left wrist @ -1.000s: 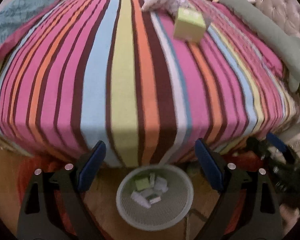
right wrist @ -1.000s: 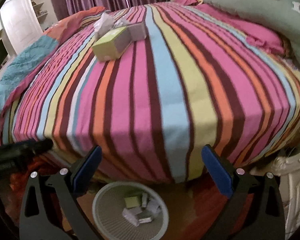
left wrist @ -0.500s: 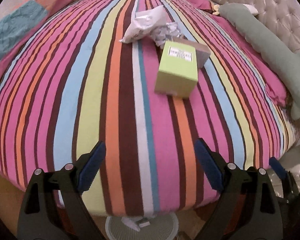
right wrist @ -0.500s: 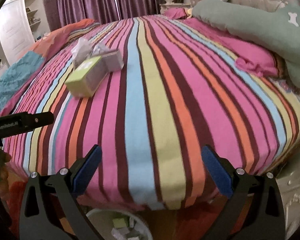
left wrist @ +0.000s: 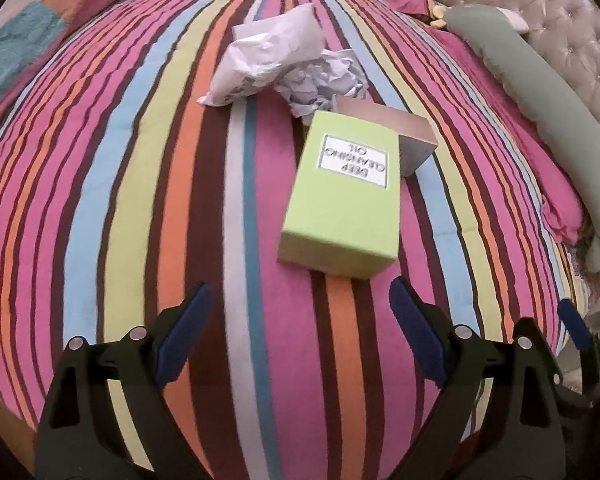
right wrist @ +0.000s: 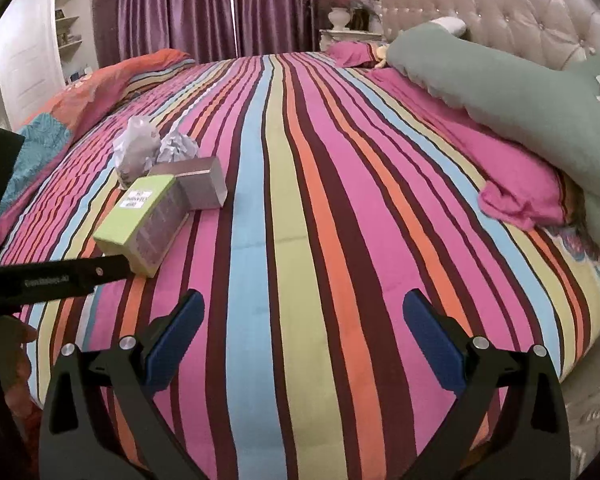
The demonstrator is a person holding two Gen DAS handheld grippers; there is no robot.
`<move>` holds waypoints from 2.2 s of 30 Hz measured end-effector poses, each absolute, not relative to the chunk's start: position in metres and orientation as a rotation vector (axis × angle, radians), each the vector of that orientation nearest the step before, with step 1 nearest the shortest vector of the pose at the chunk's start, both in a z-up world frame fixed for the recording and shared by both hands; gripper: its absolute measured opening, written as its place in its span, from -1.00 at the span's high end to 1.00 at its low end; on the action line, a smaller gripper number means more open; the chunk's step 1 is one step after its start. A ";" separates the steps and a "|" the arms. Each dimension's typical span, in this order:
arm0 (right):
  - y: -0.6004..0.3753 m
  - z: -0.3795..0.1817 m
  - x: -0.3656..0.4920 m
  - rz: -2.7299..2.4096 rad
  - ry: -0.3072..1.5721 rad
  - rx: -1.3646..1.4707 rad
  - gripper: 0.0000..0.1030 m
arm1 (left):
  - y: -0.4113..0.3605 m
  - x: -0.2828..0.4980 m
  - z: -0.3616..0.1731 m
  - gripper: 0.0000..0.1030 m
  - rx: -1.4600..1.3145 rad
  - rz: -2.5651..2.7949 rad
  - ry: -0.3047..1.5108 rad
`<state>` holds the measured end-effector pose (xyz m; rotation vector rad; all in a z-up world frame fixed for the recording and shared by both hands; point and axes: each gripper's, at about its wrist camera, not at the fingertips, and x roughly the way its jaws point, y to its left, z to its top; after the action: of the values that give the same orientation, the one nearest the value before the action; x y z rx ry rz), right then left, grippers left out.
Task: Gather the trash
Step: 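Move both open tools back over the bed toward the green box, then grasp the green DEEP CLEANSING OIL box with the left tool while the right tool grasps the pink box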
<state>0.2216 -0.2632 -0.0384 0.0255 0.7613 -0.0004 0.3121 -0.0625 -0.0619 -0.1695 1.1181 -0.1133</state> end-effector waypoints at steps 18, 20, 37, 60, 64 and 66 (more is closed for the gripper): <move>-0.250 -0.033 0.281 0.061 0.777 0.003 -0.85 | -0.075 0.363 -0.074 -0.14 -0.106 -0.161 1.092; -0.244 -0.034 0.289 0.076 0.785 -0.005 -0.85 | -0.073 0.362 -0.074 -0.14 -0.085 -0.158 1.088; -0.180 -0.040 0.356 0.244 0.850 -0.239 -0.85 | -0.001 0.360 -0.069 -0.13 -0.168 -0.088 1.085; -0.150 -0.063 0.361 0.533 1.011 -0.306 0.01 | 0.012 0.364 -0.073 -0.13 -0.221 -0.110 1.075; -0.154 -0.056 0.353 0.664 1.041 -0.137 0.01 | 0.015 0.364 -0.074 -0.13 -0.228 -0.114 1.076; -0.143 -0.051 0.342 0.711 1.031 -0.179 0.01 | 0.016 0.364 -0.074 -0.13 -0.231 -0.116 1.076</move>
<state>0.3419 -0.1435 -0.0510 -0.1786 1.0314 0.7110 0.3643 0.0161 -0.0740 -0.2306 1.0761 -0.1165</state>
